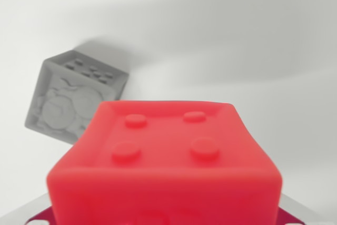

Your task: Destack cube

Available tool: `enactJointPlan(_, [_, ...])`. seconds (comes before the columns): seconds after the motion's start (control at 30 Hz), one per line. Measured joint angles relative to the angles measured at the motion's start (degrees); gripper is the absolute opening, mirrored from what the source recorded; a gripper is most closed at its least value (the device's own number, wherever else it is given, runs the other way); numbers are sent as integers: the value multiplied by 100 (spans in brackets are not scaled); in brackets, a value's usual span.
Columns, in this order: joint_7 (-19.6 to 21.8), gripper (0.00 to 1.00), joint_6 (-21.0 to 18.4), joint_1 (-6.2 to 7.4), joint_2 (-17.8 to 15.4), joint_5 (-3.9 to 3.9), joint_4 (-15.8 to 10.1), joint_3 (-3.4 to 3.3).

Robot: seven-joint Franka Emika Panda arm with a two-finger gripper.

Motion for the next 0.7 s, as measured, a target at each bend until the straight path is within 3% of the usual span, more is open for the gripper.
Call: enactJointPlan(0.7, [-1457, 0, 231, -327, -33, -1, -268, 1])
